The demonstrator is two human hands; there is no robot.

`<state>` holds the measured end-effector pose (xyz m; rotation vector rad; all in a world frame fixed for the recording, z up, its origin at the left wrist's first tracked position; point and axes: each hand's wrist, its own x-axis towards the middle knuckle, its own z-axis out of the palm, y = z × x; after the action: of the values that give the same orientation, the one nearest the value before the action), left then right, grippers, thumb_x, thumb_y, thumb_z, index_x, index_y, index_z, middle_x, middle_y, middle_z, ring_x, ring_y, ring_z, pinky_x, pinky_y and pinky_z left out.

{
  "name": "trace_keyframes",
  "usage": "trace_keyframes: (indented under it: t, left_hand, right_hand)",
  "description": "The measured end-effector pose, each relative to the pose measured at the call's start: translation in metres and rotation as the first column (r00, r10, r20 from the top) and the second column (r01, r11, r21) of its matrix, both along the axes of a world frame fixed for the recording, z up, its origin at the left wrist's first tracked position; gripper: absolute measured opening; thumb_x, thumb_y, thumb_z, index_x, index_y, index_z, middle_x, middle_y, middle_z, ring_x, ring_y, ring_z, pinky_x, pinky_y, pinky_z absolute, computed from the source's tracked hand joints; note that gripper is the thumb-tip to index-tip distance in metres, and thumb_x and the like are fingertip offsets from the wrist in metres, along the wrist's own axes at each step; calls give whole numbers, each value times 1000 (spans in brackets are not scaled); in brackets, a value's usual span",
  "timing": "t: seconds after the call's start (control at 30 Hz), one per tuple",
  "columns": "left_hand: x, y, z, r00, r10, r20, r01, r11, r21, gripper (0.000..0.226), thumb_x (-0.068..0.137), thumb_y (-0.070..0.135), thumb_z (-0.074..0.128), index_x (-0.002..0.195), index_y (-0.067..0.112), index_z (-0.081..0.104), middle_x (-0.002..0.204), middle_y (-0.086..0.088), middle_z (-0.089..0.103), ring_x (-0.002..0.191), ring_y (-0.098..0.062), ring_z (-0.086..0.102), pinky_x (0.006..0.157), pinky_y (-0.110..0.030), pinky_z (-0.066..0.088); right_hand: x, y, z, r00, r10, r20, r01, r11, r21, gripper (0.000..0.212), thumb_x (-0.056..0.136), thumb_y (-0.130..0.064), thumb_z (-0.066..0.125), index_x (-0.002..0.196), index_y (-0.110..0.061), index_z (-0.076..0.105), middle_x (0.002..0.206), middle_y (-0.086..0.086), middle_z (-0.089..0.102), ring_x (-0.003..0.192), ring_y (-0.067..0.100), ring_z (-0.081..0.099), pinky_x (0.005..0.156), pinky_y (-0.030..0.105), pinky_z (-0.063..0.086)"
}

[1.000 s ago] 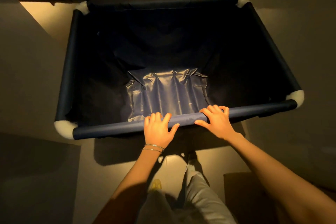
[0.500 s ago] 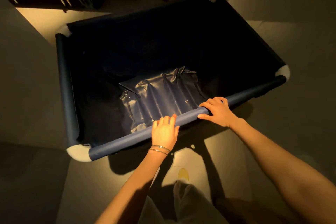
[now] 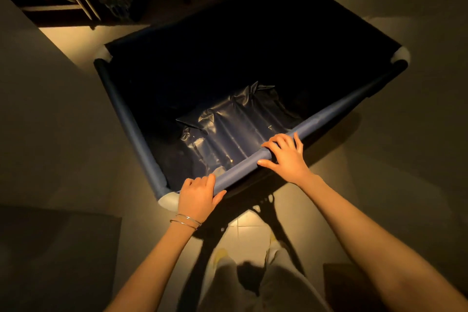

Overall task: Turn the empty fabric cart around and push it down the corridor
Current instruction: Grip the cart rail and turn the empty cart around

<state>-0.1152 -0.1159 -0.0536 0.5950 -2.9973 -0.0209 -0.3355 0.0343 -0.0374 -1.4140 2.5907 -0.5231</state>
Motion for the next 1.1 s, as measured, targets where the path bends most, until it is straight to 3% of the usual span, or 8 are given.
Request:
trace_keyframes:
  t: [0.1,0.23,0.43,0.6,0.77,1.1]
  left_hand:
    - [30,-16,1,999,-42,4,42,999,26,40,70,49,73,76,13,57,53,-3,60,41,-18,53,44,-29,46]
    - [41,-15,5,1000,1,7,-2,998,57,39,66,46,77,74,12,58,50,-4,60,38,-18,52,41,-26,45]
    - [62,-19,3,999,45,-26,-42,995,89,38,70,47,74,75,12,59,55,-6,62,43,-19,55,46,-29,47]
    - [69,-18,5,998,61,-15,-60,997,46,38,72,47,72,72,13,56,55,-7,62,44,-22,54,49,-28,41]
    - [58,-7,5,993,116,-20,-115,992,54,37,73,47,70,72,13,56,55,-6,62,43,-21,54,48,-28,43]
    - [-19,40,8,963,269,21,-270,962,50,38,77,48,66,82,11,58,56,-5,61,45,-21,54,50,-30,41]
  right_hand:
    - [40,-15,3,995,-92,26,92,996,-4,62,75,-69,31,110,-27,59,124,7,49,129,28,29,108,57,3]
    - [76,-30,-1,998,-53,-23,54,995,85,75,69,-81,23,111,-30,59,124,6,52,136,40,13,106,62,-5]
    - [94,-37,-3,999,-44,-9,45,992,119,93,62,-88,5,111,-31,58,128,8,49,136,39,12,105,63,-10]
    - [91,-43,0,999,43,18,-46,981,186,79,64,-83,18,110,-32,56,125,5,48,132,32,14,104,64,-11]
    - [71,-40,0,993,117,-8,-114,979,167,76,68,-79,17,111,-31,57,123,5,50,130,30,20,103,58,-15]
    - [-23,-19,1,967,256,-16,-252,960,121,57,78,-70,29,111,-33,57,121,0,55,131,26,27,107,62,-2]
